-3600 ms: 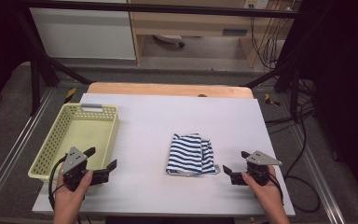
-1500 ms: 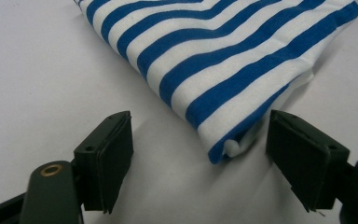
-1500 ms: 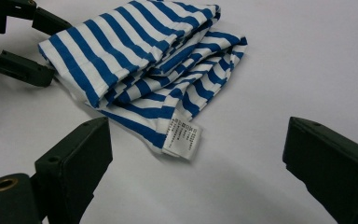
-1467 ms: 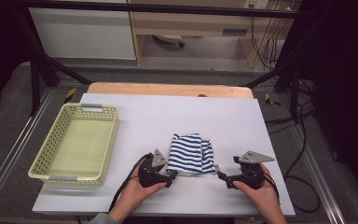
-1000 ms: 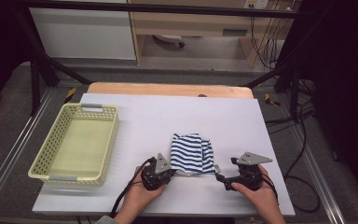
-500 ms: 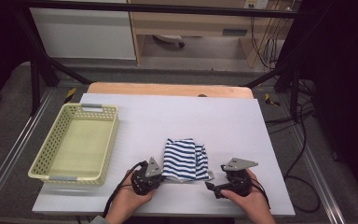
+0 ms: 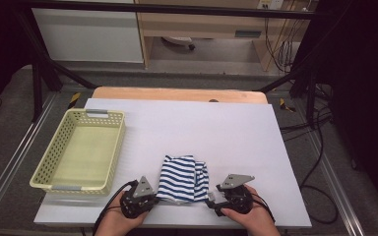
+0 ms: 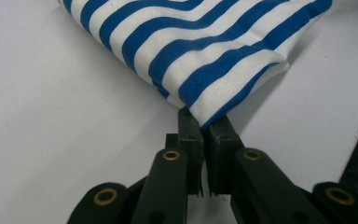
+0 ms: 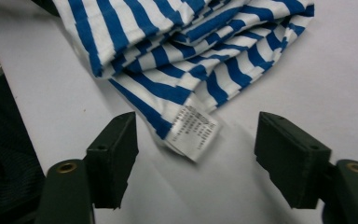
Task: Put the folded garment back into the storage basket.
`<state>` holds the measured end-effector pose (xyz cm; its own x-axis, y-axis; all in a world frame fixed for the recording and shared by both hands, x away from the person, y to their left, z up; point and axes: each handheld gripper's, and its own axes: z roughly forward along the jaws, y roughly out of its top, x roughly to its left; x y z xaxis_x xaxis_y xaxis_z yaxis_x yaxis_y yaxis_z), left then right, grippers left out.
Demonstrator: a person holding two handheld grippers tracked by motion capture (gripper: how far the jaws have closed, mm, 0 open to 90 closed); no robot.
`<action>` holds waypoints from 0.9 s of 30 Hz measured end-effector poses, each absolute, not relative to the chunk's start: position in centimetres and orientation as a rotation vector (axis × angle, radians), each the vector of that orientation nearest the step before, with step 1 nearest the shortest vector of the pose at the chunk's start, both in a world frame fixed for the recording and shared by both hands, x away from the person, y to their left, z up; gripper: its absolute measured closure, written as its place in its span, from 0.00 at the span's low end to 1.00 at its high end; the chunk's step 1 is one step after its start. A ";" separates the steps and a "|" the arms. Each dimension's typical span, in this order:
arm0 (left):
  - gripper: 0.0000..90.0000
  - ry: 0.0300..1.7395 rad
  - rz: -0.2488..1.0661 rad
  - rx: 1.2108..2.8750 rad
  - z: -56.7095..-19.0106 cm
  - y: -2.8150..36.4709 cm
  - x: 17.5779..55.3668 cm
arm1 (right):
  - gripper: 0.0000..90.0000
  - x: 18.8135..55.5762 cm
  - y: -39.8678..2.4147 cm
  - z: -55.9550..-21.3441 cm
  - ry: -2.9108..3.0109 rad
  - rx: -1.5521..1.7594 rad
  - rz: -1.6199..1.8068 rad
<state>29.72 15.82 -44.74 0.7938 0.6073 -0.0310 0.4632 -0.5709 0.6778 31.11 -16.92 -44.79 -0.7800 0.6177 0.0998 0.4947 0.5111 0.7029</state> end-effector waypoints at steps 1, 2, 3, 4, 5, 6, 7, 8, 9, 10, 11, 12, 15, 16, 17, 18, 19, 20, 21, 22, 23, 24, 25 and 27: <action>0.95 0.786 0.270 2.283 -44.7 16.0 29.5 | 0.39 31.1 -16.8 -44.8 2.589 0.953 1.127; 0.95 0.785 0.271 2.282 -44.7 16.2 29.3 | 0.41 31.0 -16.7 -44.8 2.594 0.942 1.131; 0.95 0.787 0.271 2.280 -44.8 16.4 29.1 | 0.43 31.0 -16.5 -44.8 2.600 0.938 1.135; 0.95 0.793 0.269 2.276 -44.8 16.6 29.0 | 0.45 30.9 -16.2 -44.8 2.606 0.925 1.136; 0.95 0.800 0.269 2.272 -44.8 16.7 28.8 | 0.47 30.8 -16.0 -44.9 2.613 0.915 1.135; 0.95 0.800 0.273 2.274 -44.8 16.8 28.6 | 0.48 30.7 -15.8 -45.0 2.617 0.905 1.135; 0.95 0.800 0.276 2.276 -44.8 16.9 28.4 | 0.49 30.6 -15.6 -45.0 2.624 0.901 1.135; 0.95 0.799 0.280 2.277 -44.8 17.0 28.3 | 0.49 30.5 -15.5 -45.0 2.627 0.896 1.133; 0.95 0.799 0.281 2.275 -44.8 17.1 28.2 | 0.50 30.4 -15.4 -45.1 2.632 0.889 1.135; 0.95 0.800 0.279 2.272 -44.8 17.1 28.1 | 0.50 30.3 -15.2 -45.1 2.633 0.884 1.138; 0.95 0.804 0.276 2.266 -44.8 17.2 28.1 | 0.51 30.3 -15.0 -45.1 2.643 0.881 1.137; 0.95 0.805 0.274 2.261 -44.9 17.2 28.1 | 0.51 30.2 -14.8 -45.2 2.640 0.882 1.144; 0.95 0.804 0.275 2.256 -45.0 17.3 28.1 | 0.52 30.1 -14.4 -45.2 2.633 0.879 1.143; 0.95 0.803 0.274 2.256 -45.0 17.3 28.1 | 0.52 30.0 -14.3 -45.2 2.630 0.882 1.142; 0.95 0.803 0.271 2.254 -45.0 17.3 28.1 | 0.53 30.0 -14.1 -45.2 2.629 0.878 1.140; 0.94 0.806 0.266 2.249 -45.0 17.3 28.1 | 0.55 30.0 -14.0 -45.2 2.626 0.873 1.132; 0.93 0.809 0.257 2.243 -45.0 17.4 28.1 | 0.57 29.9 -13.8 -45.2 2.621 0.867 1.125; 0.91 0.811 0.248 2.236 -45.0 17.4 28.1 | 0.59 29.9 -13.6 -45.3 2.611 0.858 1.125; 0.89 0.810 0.237 2.231 -45.0 17.4 28.1 | 0.62 29.8 -13.5 -45.3 2.606 0.853 1.119; 0.85 0.810 0.221 2.226 -45.0 17.4 28.0 | 0.66 29.8 -13.4 -45.4 2.599 0.835 1.110; 0.81 0.817 0.214 2.220 -45.0 17.4 28.1 | 0.69 29.7 -13.3 -45.4 2.594 0.823 1.108; 0.73 0.821 0.227 2.218 -45.0 17.3 28.1 | 0.73 29.7 -13.2 -45.4 2.593 0.817 1.110; 0.64 0.823 0.230 2.216 -45.0 17.3 28.1 | 0.77 29.7 -13.3 -45.4 2.591 0.817 1.115; 0.46 0.851 0.226 2.201 -44.9 17.2 28.3 | 0.84 29.7 -13.4 -45.4 2.594 0.808 1.126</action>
